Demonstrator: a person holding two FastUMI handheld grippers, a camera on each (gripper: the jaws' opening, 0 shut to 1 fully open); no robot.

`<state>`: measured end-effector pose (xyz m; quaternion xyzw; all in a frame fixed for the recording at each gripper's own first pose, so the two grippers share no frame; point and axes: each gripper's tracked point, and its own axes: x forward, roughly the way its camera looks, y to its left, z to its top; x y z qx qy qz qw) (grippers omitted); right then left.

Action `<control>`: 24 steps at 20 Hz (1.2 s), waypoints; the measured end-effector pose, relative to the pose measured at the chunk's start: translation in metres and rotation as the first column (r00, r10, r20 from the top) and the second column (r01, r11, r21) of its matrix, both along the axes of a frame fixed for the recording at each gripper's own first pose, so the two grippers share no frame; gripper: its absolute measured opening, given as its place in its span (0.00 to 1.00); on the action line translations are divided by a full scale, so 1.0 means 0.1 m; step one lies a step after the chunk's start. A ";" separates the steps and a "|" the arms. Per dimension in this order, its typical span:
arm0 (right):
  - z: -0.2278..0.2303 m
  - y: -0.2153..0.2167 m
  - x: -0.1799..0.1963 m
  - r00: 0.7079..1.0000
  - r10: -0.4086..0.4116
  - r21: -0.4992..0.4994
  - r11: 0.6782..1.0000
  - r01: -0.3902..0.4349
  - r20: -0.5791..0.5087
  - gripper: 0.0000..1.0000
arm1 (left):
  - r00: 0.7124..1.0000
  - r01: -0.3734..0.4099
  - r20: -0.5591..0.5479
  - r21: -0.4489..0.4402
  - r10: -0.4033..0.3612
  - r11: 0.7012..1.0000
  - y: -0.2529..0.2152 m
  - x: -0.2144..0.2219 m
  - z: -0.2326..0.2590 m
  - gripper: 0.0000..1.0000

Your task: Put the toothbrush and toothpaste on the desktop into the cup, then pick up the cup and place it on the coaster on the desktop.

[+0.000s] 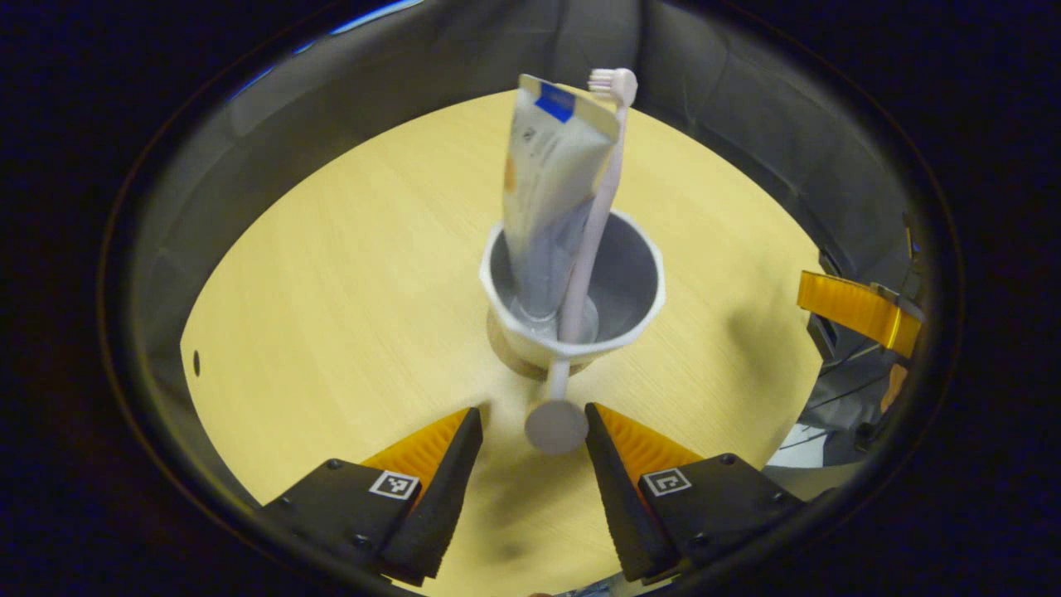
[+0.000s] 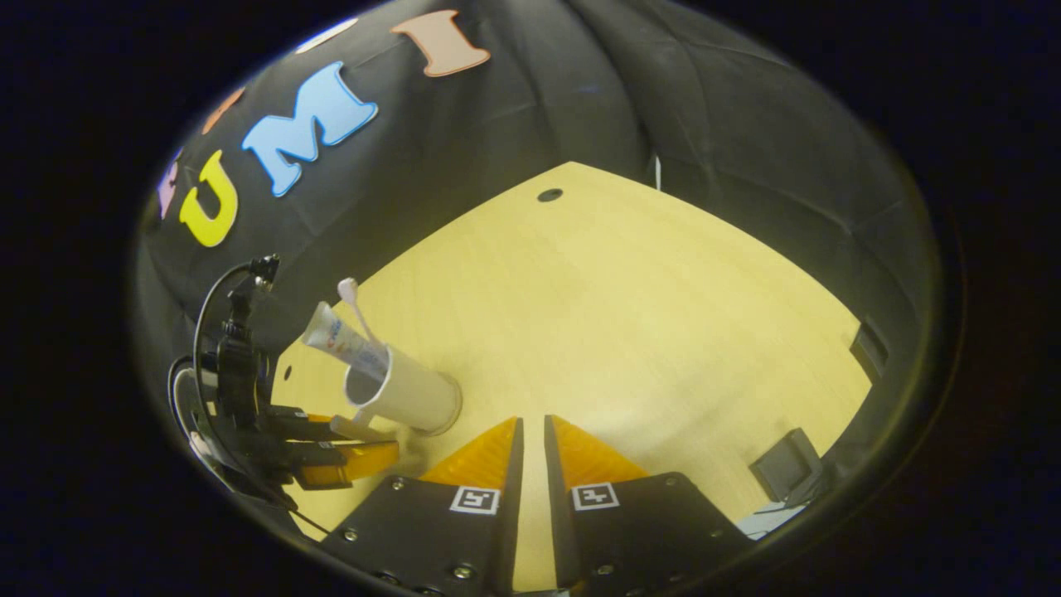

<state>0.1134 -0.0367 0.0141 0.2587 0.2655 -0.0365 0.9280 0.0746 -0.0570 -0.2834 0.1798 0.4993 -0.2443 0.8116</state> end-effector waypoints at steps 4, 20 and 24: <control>0.13 0.36 0.01 0.995 0.100 -0.054 0.994 -0.099 0.016 0.13 | 0.994 -0.099 0.049 -0.045 0.102 0.994 0.10 -0.10 0.08 0.83; 1.49 1.51 0.42 0.878 0.412 -0.353 0.881 -0.315 0.244 0.18 | 0.710 -0.409 0.472 -0.328 0.523 0.852 1.02 -0.01 1.87 0.83; 2.31 1.51 0.42 0.824 0.378 -0.369 0.902 -0.225 0.421 0.18 | 0.591 -0.337 0.632 -0.371 0.501 0.865 0.89 0.07 2.73 0.82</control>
